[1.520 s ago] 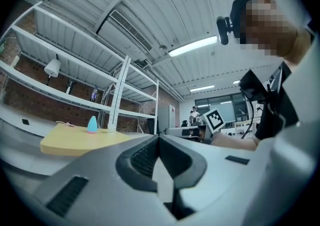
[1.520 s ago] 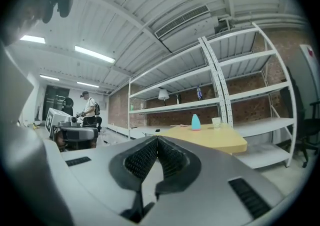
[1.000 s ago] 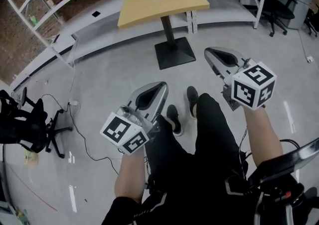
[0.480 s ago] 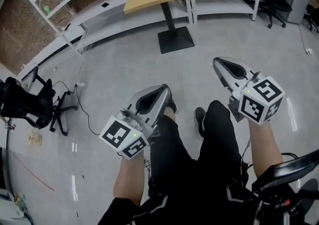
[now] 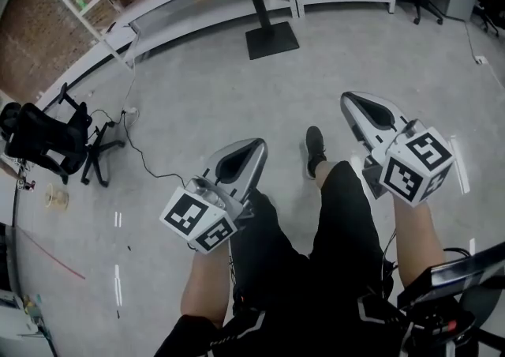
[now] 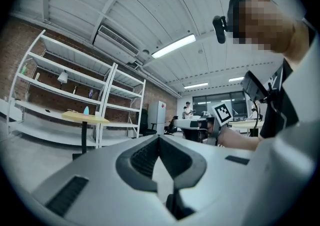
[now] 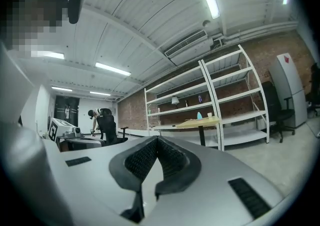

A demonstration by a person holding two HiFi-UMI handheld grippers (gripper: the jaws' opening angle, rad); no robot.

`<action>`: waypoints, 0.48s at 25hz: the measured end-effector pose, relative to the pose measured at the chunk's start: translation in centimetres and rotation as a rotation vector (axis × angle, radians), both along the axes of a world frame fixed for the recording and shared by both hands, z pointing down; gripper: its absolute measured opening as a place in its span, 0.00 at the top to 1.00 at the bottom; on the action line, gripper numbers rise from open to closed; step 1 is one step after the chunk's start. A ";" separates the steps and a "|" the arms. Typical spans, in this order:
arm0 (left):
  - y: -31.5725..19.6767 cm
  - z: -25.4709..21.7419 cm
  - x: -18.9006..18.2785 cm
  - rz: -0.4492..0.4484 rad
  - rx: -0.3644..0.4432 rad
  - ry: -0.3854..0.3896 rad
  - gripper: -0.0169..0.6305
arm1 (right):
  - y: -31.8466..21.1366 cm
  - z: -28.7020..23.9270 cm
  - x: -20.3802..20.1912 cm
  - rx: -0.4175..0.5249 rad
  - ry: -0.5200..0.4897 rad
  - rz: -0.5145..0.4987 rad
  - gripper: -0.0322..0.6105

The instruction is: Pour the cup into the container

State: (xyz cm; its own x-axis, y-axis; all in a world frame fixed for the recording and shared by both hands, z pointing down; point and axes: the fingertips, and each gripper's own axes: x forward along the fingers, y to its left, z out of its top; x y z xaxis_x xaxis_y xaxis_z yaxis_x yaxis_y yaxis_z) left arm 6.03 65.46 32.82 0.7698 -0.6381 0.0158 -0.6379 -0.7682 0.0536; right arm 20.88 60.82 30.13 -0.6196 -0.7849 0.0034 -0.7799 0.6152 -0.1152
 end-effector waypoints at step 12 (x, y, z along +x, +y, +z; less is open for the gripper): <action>11.0 -0.7 0.1 -0.052 0.006 0.028 0.97 | 11.9 -0.2 1.1 0.009 0.042 0.012 0.95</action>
